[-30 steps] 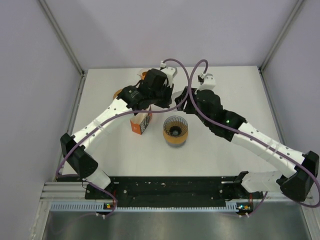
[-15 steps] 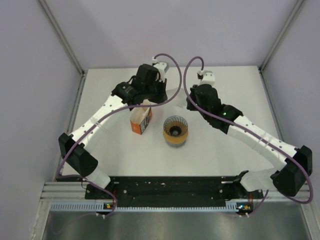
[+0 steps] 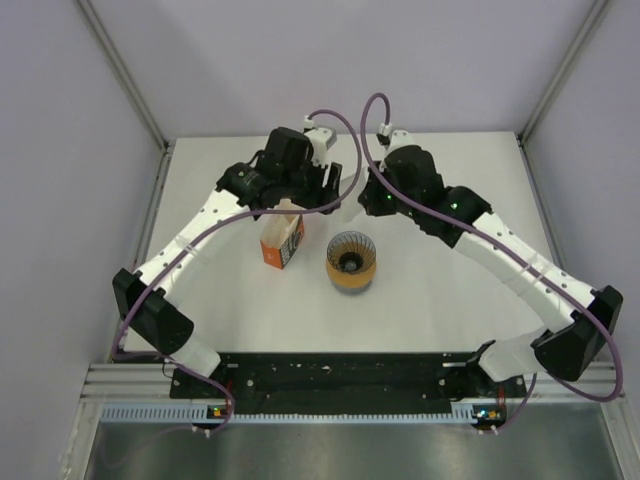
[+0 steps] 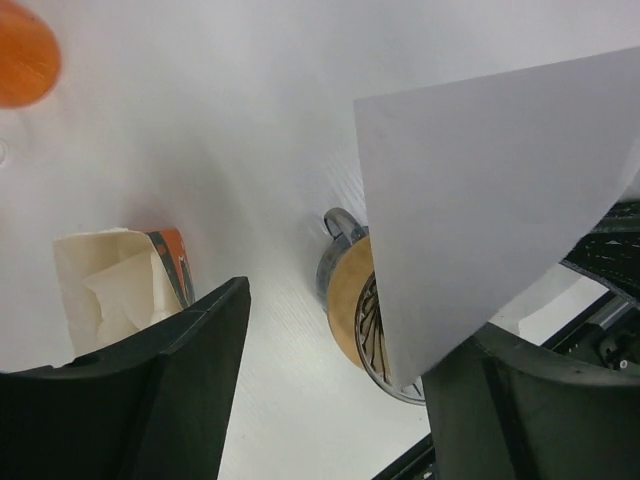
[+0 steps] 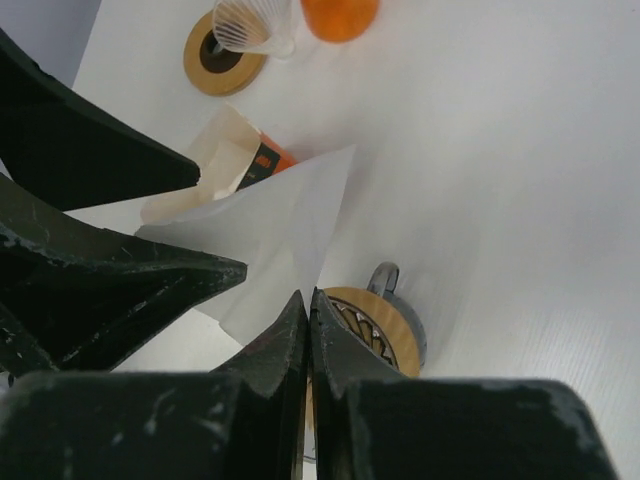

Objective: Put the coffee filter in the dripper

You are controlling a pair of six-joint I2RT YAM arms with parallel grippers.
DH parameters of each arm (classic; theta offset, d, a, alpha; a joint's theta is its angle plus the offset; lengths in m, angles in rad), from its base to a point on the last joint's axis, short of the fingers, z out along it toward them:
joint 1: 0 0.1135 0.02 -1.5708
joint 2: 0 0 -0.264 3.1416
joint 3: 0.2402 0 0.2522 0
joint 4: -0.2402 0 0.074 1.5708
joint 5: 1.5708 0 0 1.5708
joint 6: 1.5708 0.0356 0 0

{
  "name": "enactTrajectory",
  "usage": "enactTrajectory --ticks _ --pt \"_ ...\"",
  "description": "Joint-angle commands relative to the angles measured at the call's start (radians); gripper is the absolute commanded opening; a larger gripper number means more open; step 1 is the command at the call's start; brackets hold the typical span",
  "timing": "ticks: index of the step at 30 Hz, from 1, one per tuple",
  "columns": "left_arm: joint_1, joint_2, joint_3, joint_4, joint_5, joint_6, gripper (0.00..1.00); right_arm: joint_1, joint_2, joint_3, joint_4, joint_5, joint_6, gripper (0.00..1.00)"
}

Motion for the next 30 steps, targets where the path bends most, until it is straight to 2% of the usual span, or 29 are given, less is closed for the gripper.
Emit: enactTrajectory --ticks 1,5,9,14,18,25,30 --pt "0.002 -0.068 0.056 -0.058 0.059 0.067 0.73 -0.005 0.021 0.138 -0.167 -0.155 0.001 0.00" --pt "0.001 -0.075 0.087 -0.126 0.136 0.087 0.79 -0.005 0.070 0.224 -0.310 -0.281 0.000 0.00" --pt "0.001 -0.082 0.045 -0.125 0.095 0.081 0.77 -0.006 0.101 0.241 -0.373 -0.381 -0.025 0.00" --pt "0.002 -0.092 0.014 -0.111 0.044 0.079 0.74 -0.012 0.132 0.220 -0.423 -0.423 -0.053 0.00" --pt "0.002 -0.086 -0.005 -0.106 0.068 0.082 0.71 -0.023 0.133 0.191 -0.420 -0.415 -0.059 0.00" --pt "-0.001 -0.034 -0.061 -0.112 0.168 0.085 0.43 -0.052 0.126 0.149 -0.423 -0.421 -0.071 0.00" --pt "-0.007 -0.008 -0.068 -0.115 0.182 0.085 0.03 -0.075 0.121 0.123 -0.422 -0.429 -0.080 0.00"
